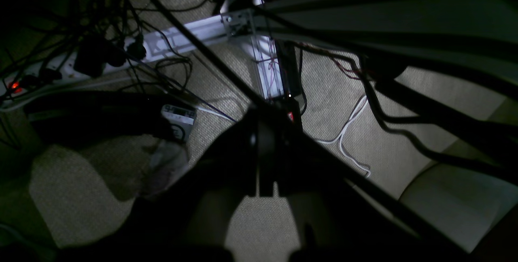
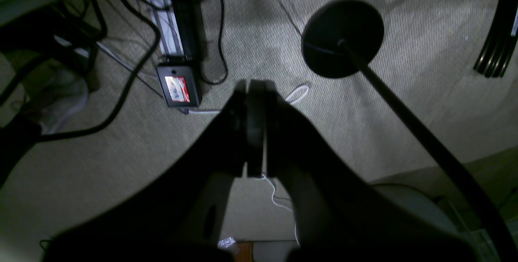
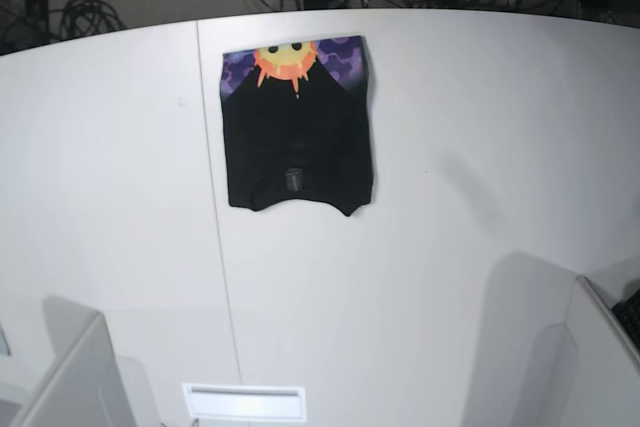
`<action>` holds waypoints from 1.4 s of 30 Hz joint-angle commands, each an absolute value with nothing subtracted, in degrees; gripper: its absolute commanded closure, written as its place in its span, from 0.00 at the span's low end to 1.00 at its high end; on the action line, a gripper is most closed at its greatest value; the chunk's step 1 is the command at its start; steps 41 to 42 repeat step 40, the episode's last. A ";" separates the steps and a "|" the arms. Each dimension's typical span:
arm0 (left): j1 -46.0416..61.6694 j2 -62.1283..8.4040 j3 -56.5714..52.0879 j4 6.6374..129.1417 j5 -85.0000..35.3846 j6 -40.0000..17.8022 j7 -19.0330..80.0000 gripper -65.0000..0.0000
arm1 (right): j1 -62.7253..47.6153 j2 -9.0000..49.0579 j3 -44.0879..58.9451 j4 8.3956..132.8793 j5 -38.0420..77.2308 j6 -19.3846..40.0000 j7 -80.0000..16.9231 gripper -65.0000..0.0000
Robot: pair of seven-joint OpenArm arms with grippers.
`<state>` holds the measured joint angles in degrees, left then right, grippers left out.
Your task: Fold the T-shirt properly
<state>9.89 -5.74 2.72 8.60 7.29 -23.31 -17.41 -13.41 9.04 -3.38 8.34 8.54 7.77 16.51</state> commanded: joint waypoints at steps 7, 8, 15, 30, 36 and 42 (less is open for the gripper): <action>10.51 -5.76 3.30 8.31 7.96 -23.60 -17.63 1.00 | -12.79 8.48 -3.65 8.13 8.48 7.69 16.92 1.00; 10.59 -5.76 3.30 8.31 7.96 -23.60 -17.63 1.00 | -12.79 8.31 -3.65 8.13 8.48 7.69 16.84 1.00; 9.45 -5.76 3.03 8.31 7.96 -23.60 -17.63 1.00 | -12.44 5.76 -3.65 8.13 8.48 7.69 16.84 1.00; 4.88 -5.76 3.21 0.84 7.87 -23.60 -17.63 1.00 | -11.65 1.19 -3.65 7.96 8.40 7.69 16.84 1.00; 4.88 -5.76 2.86 1.01 7.43 -23.60 -17.63 1.00 | -10.86 0.92 -3.65 7.96 8.40 7.69 16.84 1.00; 4.88 -5.76 3.21 0.92 7.69 -23.60 -17.63 1.00 | -9.98 0.92 -3.65 7.96 8.40 7.69 16.84 1.00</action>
